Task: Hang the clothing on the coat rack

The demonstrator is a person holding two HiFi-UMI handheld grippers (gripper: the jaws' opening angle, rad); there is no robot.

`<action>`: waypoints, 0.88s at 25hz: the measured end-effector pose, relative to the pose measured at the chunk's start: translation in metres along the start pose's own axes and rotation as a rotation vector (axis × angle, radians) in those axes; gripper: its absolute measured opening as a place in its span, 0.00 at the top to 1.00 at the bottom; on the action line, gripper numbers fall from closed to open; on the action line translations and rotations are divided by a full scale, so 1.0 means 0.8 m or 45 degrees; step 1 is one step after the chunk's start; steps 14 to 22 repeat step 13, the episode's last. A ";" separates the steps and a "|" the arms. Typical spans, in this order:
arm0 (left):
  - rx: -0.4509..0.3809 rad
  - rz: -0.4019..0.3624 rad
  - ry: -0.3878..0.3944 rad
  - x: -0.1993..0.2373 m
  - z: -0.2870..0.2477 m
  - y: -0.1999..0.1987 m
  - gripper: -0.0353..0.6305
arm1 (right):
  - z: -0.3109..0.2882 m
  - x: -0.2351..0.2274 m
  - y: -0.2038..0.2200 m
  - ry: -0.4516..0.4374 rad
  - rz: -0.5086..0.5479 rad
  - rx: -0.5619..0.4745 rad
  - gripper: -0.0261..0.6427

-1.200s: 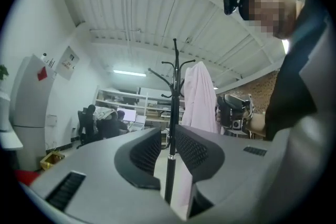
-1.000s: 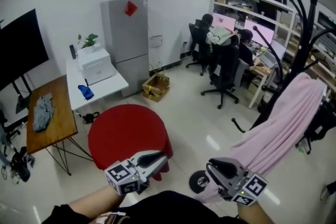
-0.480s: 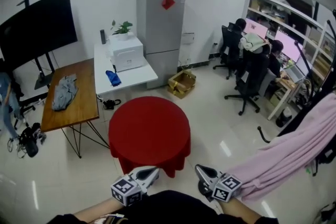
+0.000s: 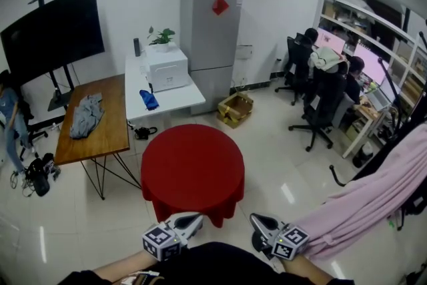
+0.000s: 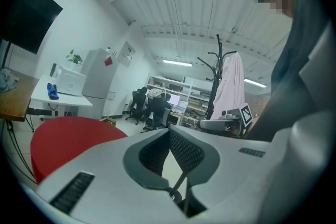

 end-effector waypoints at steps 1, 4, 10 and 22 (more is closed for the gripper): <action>-0.001 0.002 0.003 0.001 -0.001 0.001 0.94 | 0.002 -0.001 0.000 0.005 0.000 -0.001 0.96; 0.001 0.004 0.012 0.000 -0.005 0.000 0.94 | 0.007 -0.005 0.000 0.012 0.000 -0.003 0.96; -0.003 0.002 0.027 0.000 -0.009 0.000 0.94 | 0.008 -0.003 -0.004 -0.002 0.018 -0.002 0.96; 0.002 0.006 0.025 -0.003 -0.009 0.000 0.94 | 0.010 -0.002 -0.004 -0.005 0.019 0.000 0.96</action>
Point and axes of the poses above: the fingertips, and each gripper's own axes: z backward along the fingers, x to its left, y out of its underside, the point moved 5 cm from there along z, backward along the fingers, and after that the axes turned 2 degrees about z, right-handed, at the moved point
